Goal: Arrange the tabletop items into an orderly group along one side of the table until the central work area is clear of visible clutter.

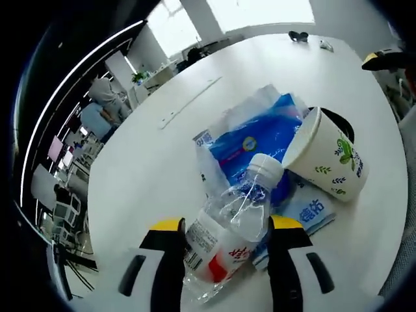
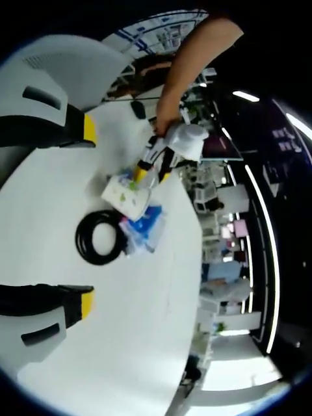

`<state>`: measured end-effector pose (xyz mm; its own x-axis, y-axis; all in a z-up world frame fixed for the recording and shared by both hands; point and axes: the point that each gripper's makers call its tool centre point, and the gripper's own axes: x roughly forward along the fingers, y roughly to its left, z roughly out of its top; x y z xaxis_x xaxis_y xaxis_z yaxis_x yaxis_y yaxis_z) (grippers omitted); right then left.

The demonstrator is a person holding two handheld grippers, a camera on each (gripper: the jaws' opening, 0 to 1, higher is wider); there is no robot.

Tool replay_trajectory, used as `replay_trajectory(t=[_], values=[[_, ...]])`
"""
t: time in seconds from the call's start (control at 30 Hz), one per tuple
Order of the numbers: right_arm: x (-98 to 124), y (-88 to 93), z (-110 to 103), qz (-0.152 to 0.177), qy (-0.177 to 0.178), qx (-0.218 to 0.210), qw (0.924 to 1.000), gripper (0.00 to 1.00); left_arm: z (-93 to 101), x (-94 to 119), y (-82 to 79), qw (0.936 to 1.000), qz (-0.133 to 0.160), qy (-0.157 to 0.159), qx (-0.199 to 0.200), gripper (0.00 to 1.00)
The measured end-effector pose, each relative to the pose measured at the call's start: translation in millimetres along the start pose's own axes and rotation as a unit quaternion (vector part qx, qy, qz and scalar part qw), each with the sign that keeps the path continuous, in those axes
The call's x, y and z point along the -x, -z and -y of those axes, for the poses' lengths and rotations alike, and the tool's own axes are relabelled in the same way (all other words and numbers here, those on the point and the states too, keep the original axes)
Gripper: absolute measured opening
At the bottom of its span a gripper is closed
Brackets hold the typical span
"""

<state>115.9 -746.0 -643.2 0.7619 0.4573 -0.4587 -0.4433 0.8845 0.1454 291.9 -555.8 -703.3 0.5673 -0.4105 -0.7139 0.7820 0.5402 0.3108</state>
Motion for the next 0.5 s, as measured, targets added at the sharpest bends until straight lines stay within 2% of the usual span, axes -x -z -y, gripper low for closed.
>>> replay_trajectory(t=[0.23,0.5], values=[[-1.2,-1.2,-1.7,0.002,-0.005,0.003,1.0000,0.84,-14.0,11.4,-9.4,0.9984,0.034,-0.007,0.044,0.44],[-2.5,-3.2,-6.7,0.002,-0.013,0.011,0.9999,0.84,-29.2,23.5,-10.2,0.9934,0.057,-0.013,0.098,0.43]])
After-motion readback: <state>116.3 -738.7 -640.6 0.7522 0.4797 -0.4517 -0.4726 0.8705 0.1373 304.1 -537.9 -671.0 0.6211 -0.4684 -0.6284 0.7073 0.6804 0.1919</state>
